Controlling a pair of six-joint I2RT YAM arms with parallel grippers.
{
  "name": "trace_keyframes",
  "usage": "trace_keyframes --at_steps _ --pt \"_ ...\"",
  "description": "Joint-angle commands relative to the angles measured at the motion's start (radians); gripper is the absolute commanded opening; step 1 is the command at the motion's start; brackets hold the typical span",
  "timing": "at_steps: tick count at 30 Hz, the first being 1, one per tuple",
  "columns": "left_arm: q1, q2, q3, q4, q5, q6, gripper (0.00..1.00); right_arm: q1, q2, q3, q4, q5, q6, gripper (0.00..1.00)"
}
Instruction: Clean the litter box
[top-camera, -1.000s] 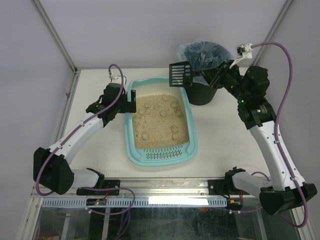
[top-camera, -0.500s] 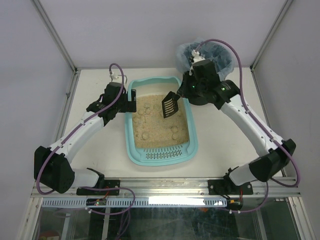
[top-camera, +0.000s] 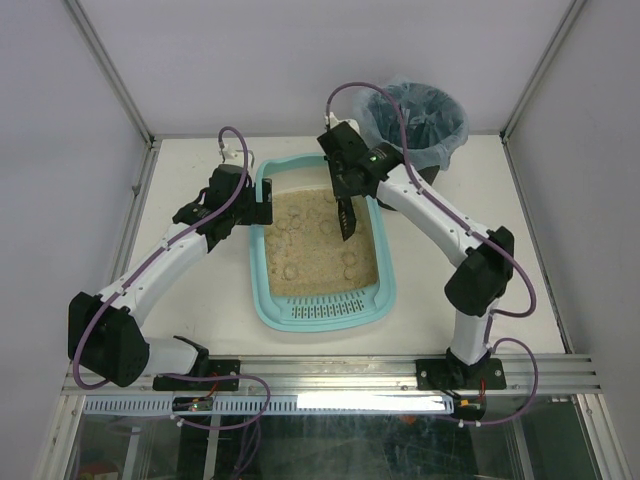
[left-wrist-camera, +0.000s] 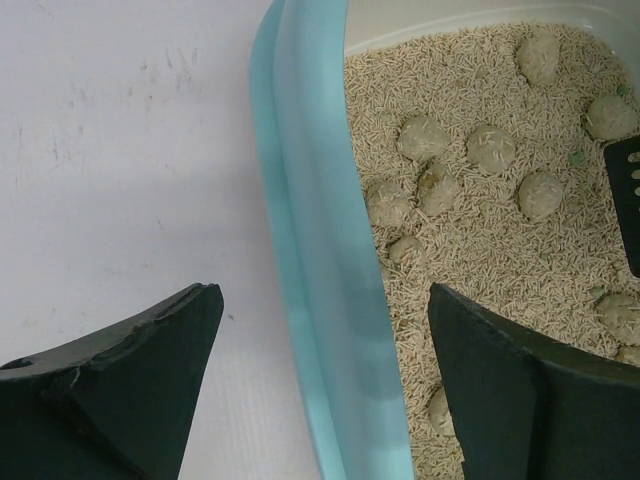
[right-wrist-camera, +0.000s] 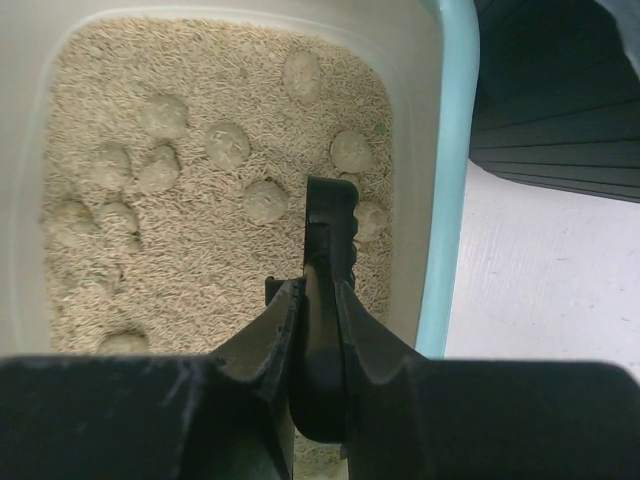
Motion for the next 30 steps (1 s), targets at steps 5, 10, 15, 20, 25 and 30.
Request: trace_keyframes --at_steps 5,10,15,20,25,30 --pt "0.007 -0.012 0.043 0.022 0.017 0.023 0.87 0.015 0.053 0.059 0.017 0.109 -0.074 0.0" --pt "0.006 -0.012 0.042 0.022 0.015 0.025 0.88 0.016 0.071 0.03 0.051 0.09 -0.074 0.0" --pt "0.007 -0.013 0.041 0.022 0.015 0.025 0.88 0.016 0.091 0.019 0.088 0.02 -0.06 0.0" --pt "0.007 -0.014 0.042 0.022 0.015 0.024 0.87 0.014 0.119 0.028 0.104 -0.041 -0.037 0.0" --pt "0.007 -0.014 0.041 0.022 0.018 0.026 0.87 0.014 0.14 0.038 0.103 -0.095 -0.007 0.0" --pt "0.007 -0.013 0.041 0.022 0.023 0.026 0.88 0.014 0.111 -0.011 0.154 -0.183 0.03 0.0"
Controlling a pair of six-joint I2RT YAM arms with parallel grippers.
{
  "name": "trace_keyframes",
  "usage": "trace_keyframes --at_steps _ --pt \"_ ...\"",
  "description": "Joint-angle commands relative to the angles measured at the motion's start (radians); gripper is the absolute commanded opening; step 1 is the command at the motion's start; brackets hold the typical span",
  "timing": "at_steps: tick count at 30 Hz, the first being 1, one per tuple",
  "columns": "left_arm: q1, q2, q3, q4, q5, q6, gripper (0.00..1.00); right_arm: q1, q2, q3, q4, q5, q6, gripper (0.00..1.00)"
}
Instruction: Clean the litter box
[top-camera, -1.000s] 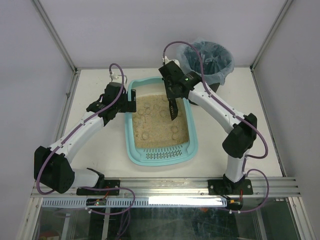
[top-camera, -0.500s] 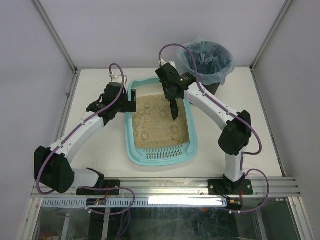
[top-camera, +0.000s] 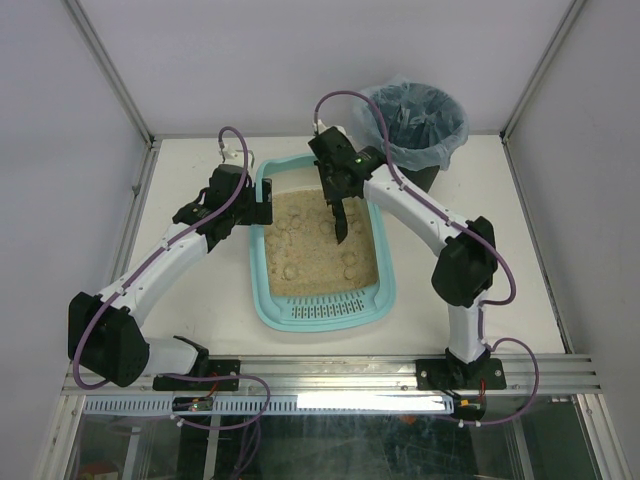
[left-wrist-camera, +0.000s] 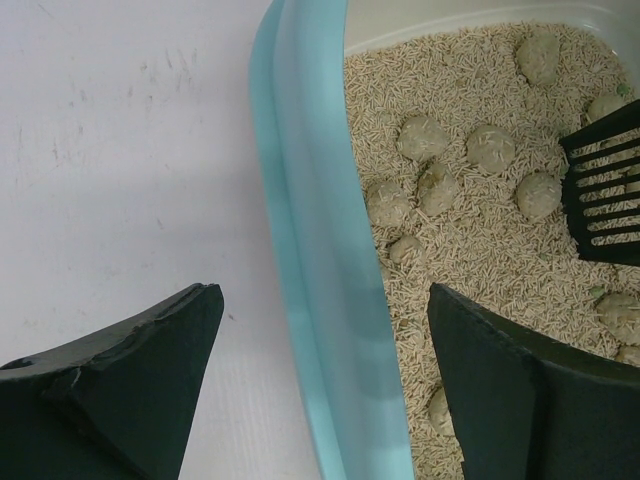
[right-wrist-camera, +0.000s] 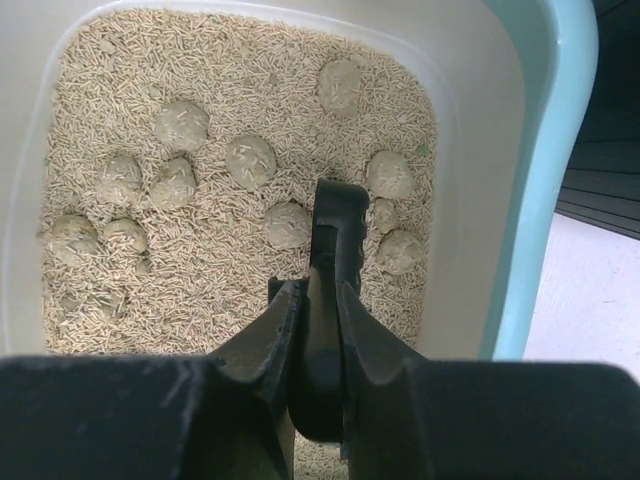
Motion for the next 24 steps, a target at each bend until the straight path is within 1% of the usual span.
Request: trace_keyframes --at_steps 1,5,12,17,19,24 --pt "0.006 -0.013 0.042 0.023 0.027 0.025 0.88 0.006 -0.02 -0.032 0.091 -0.163 0.075 0.0" --pt "0.006 -0.012 0.042 0.023 0.031 0.025 0.87 0.006 -0.026 -0.042 0.108 -0.236 0.098 0.0" --pt "0.007 -0.012 0.041 0.023 0.032 0.025 0.86 0.002 -0.046 -0.106 0.158 -0.293 0.144 0.0" --pt "0.007 -0.003 0.043 0.023 0.042 0.025 0.77 -0.007 -0.091 -0.216 0.246 -0.333 0.202 0.0" --pt "0.006 0.006 0.046 0.019 0.044 0.023 0.75 -0.007 -0.104 -0.251 0.271 -0.342 0.217 0.0" --pt "0.006 0.034 0.057 0.006 0.047 0.013 0.68 -0.008 -0.131 -0.337 0.313 -0.337 0.244 0.0"
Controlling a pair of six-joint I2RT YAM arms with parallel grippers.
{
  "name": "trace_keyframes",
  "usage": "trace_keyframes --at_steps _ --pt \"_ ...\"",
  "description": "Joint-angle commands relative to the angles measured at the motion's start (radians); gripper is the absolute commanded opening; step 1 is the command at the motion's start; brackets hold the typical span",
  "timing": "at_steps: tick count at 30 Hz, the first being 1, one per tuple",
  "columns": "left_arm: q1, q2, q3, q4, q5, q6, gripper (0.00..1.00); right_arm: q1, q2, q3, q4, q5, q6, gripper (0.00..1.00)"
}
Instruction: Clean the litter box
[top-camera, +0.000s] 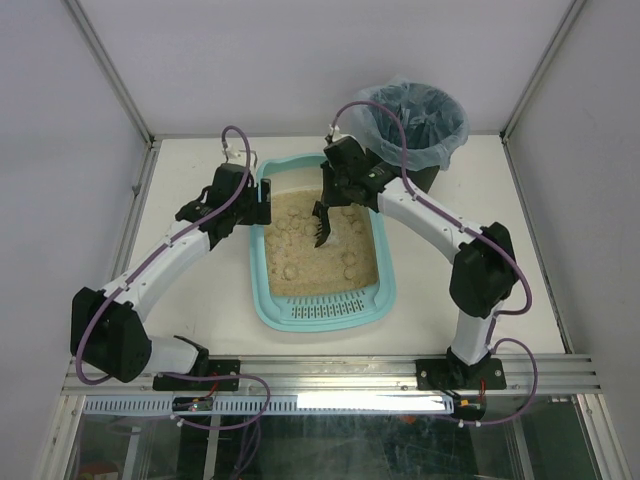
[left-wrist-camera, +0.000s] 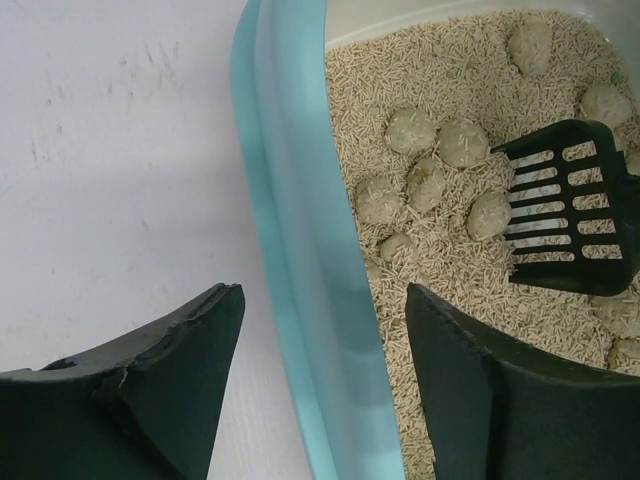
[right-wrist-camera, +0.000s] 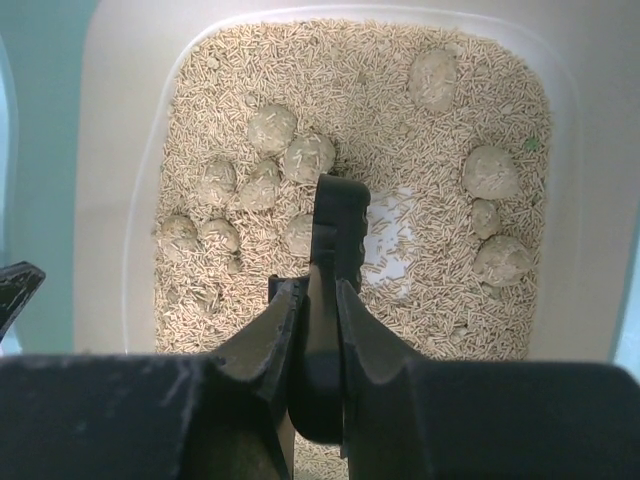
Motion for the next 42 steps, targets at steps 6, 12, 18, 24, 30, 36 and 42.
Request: trace_keyframes --at_steps 6,12,18,24,30,36,42 --pt "0.014 0.06 0.068 -0.022 0.009 -0.007 0.55 0.024 -0.05 -0.165 0.086 -0.122 0.121 0.0" --pt "0.019 0.105 0.085 -0.038 0.033 -0.019 0.38 0.023 -0.089 -0.257 0.15 -0.114 0.155 0.0" --pt "0.019 0.134 0.095 -0.039 0.106 0.004 0.21 0.024 -0.114 -0.376 0.268 -0.114 0.257 0.0" --pt "0.019 0.148 0.1 -0.048 0.107 0.007 0.12 0.046 -0.085 -0.461 0.425 -0.23 0.338 0.0" --pt "0.019 0.15 0.099 -0.048 0.091 0.005 0.12 0.046 -0.176 -0.563 0.52 -0.21 0.375 0.0" --pt "0.019 0.159 0.103 -0.054 0.095 0.007 0.11 0.043 -0.31 -0.69 0.677 -0.218 0.432 0.0" --pt "0.019 0.158 0.103 -0.057 0.09 0.008 0.11 0.04 -0.417 -0.78 0.771 -0.213 0.479 0.0"
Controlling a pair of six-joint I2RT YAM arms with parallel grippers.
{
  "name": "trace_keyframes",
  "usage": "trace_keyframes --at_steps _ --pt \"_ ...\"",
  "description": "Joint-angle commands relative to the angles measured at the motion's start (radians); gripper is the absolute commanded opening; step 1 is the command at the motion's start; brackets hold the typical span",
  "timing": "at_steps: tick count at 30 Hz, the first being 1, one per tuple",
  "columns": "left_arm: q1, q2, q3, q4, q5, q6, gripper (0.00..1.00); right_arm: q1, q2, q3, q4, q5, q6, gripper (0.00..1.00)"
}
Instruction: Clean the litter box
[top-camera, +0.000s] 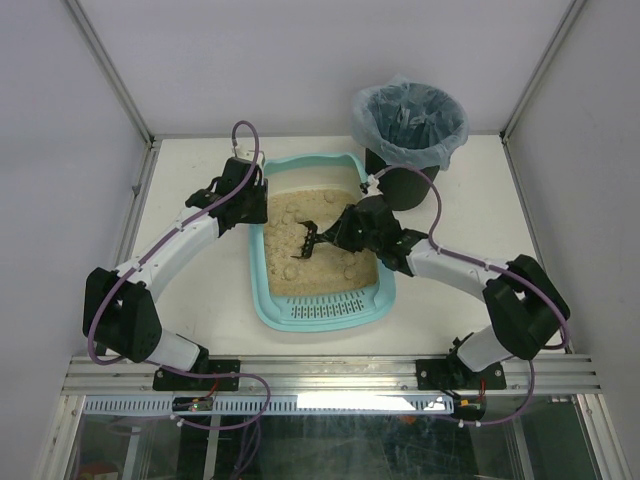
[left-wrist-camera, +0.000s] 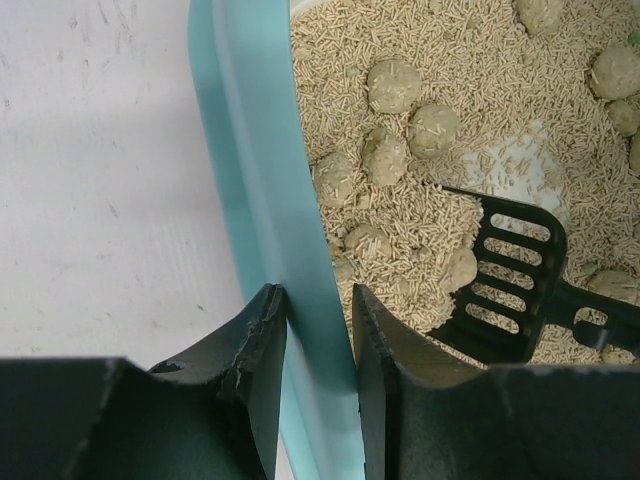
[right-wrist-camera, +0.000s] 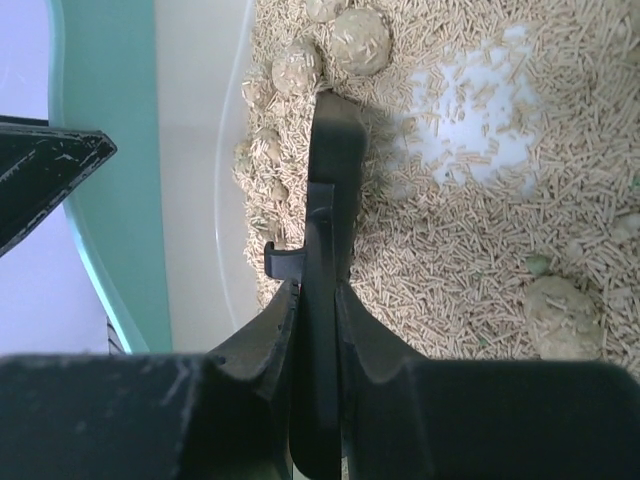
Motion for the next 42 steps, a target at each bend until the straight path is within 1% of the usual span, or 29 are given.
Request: trace_keyframes --at_steps 1,5,9,10,12,16,22,25,28,31,33,35,37,40,41,42 --pt "0.012 0.033 0.011 0.031 0.038 0.029 0.11 0.015 -0.107 -0.029 0.094 -0.061 0.043 0.0" --pt "0.013 0.033 0.013 0.031 0.042 0.03 0.11 0.008 -0.162 -0.076 0.126 -0.061 0.043 0.0" --pt "0.012 0.031 0.012 0.031 0.041 0.03 0.11 -0.014 -0.197 -0.142 0.205 -0.061 0.043 0.0" --pt "0.012 0.031 0.012 0.032 0.042 0.031 0.11 -0.02 -0.203 -0.16 0.225 -0.017 0.164 0.0" --pt "0.012 0.032 0.013 0.031 0.042 0.032 0.11 -0.038 -0.215 -0.185 0.253 -0.02 0.202 0.0" --pt "0.013 0.029 0.014 0.03 0.044 0.032 0.11 -0.078 -0.25 -0.218 0.27 -0.053 0.226 0.0" --pt "0.013 0.015 0.016 0.031 0.046 0.028 0.11 -0.171 -0.326 -0.277 0.298 -0.159 0.269 0.0" --pt "0.013 0.019 0.018 0.031 0.052 0.03 0.11 -0.202 -0.359 -0.299 0.313 -0.195 0.271 0.0" --pt "0.012 0.015 0.016 0.032 0.05 0.031 0.11 -0.266 -0.406 -0.359 0.358 -0.207 0.292 0.0" --pt "0.013 0.009 0.015 0.031 0.04 0.031 0.12 -0.296 -0.384 -0.351 0.383 -0.314 0.306 0.0" --pt "0.012 0.013 0.018 0.031 0.045 0.03 0.12 -0.299 -0.356 -0.35 0.446 -0.407 0.318 0.0" --pt "0.012 0.017 0.018 0.029 0.05 0.03 0.12 -0.346 -0.379 -0.384 0.453 -0.399 0.335 0.0" --pt "0.013 0.014 0.015 0.03 0.046 0.031 0.12 -0.365 -0.403 -0.409 0.461 -0.367 0.342 0.0" --pt "0.013 0.007 0.018 0.032 0.04 0.03 0.12 -0.354 -0.363 -0.383 0.525 -0.475 0.348 0.0" --pt "0.012 0.008 0.018 0.032 0.042 0.031 0.12 -0.365 -0.37 -0.389 0.527 -0.475 0.352 0.0" --pt "0.012 0.012 0.019 0.031 0.045 0.03 0.12 -0.379 -0.39 -0.408 0.518 -0.439 0.352 0.0"
